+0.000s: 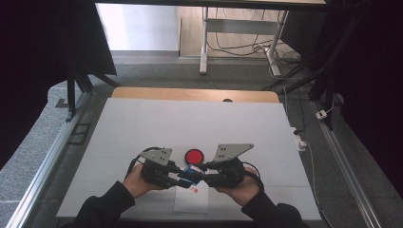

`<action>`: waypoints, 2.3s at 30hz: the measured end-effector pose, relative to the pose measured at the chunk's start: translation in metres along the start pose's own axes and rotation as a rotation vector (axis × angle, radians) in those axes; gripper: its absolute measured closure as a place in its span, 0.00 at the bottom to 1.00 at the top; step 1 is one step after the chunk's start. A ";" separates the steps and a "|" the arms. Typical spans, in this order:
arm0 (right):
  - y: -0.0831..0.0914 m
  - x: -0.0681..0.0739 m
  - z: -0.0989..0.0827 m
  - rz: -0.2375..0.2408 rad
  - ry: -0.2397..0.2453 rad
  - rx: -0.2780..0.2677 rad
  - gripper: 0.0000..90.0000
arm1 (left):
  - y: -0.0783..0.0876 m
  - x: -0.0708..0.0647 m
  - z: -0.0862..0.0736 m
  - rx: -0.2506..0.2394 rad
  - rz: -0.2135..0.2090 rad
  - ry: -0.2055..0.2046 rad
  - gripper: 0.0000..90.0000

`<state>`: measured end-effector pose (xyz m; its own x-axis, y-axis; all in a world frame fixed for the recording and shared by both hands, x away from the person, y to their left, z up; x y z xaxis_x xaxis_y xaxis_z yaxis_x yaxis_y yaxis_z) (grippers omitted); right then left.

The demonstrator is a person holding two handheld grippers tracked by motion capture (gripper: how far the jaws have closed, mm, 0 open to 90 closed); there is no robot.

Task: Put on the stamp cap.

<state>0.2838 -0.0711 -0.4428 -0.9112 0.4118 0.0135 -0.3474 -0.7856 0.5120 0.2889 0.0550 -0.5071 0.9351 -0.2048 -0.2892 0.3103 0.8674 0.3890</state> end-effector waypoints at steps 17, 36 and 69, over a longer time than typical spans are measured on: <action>-0.003 0.005 -0.003 0.020 0.035 0.024 0.79 | -0.001 -0.002 -0.002 0.016 -0.048 -0.005 0.76; -0.002 0.008 -0.003 0.047 0.046 0.022 0.79 | 0.000 -0.004 -0.001 0.006 -0.087 -0.009 0.76; -0.002 0.009 -0.003 0.045 0.053 0.021 0.79 | -0.006 -0.003 -0.007 0.100 0.014 -0.091 0.59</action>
<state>0.2762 -0.0671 -0.4461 -0.9366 0.3504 -0.0086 -0.3015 -0.7928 0.5296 0.2829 0.0535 -0.5146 0.9497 -0.2374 -0.2042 0.3085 0.8217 0.4791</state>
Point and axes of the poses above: each handheld gripper's, and its own axes: y roughly backward along the jaws, z roughly out of its top, x roughly to its left, the point moved 7 cm from there along -y, roughly forward along the jaws, and after that the axes turned 12 degrees about -z, right-handed, at the moved point
